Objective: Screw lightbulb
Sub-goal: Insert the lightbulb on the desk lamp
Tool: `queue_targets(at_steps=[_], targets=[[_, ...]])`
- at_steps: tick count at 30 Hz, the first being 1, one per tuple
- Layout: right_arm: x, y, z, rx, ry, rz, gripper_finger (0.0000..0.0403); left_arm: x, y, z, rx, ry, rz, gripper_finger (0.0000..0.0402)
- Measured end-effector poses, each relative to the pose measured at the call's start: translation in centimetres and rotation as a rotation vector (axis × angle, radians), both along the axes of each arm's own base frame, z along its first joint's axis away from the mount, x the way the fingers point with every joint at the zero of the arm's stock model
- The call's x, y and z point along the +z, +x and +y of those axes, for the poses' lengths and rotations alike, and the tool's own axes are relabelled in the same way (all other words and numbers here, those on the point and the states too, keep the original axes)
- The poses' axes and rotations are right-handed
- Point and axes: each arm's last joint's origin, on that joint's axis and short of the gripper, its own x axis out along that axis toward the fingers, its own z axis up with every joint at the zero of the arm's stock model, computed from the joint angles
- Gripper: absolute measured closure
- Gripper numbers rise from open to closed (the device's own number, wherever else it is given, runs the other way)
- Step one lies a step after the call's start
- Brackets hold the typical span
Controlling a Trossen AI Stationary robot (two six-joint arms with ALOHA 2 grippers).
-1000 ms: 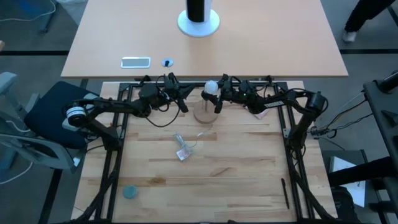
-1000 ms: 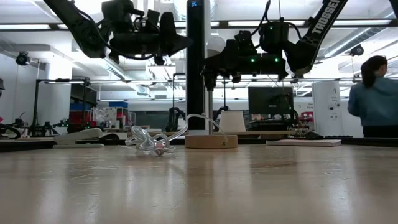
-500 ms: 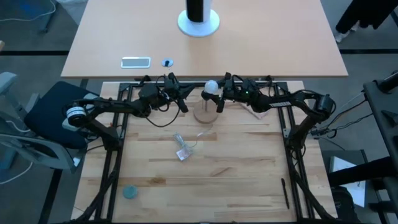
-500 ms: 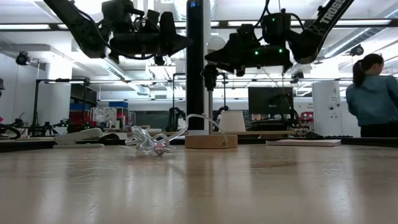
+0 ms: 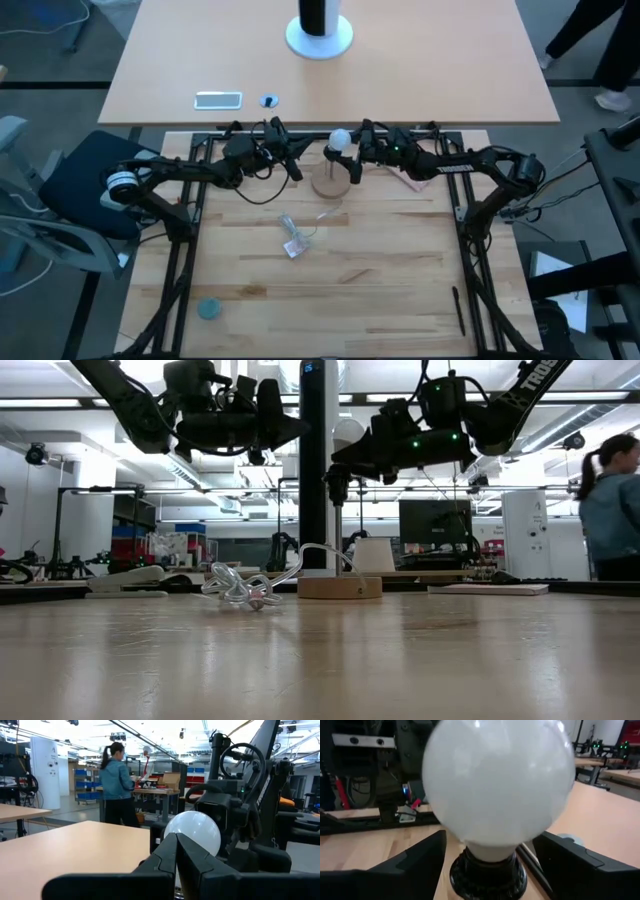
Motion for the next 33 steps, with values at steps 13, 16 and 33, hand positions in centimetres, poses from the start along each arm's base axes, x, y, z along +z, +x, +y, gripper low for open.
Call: queue_targets(at_steps=[13,16,33], targets=[[1.7,-1.5,0.7,-0.011,-0.015,0.075,0.0095,0.0,0.0,0.0,0.001,0.007,0.003,0.0402],[2.4,-2.4,1.1,-0.048,-0.023,0.118,0.0095,0.0,0.0,0.0,0.006,0.023,0.009,0.0401],[4.4,-7.9,-1.2,-0.298,-0.006,0.247,0.0238,2.4,-0.2,1.5,-0.147,0.252,0.283,0.0401]])
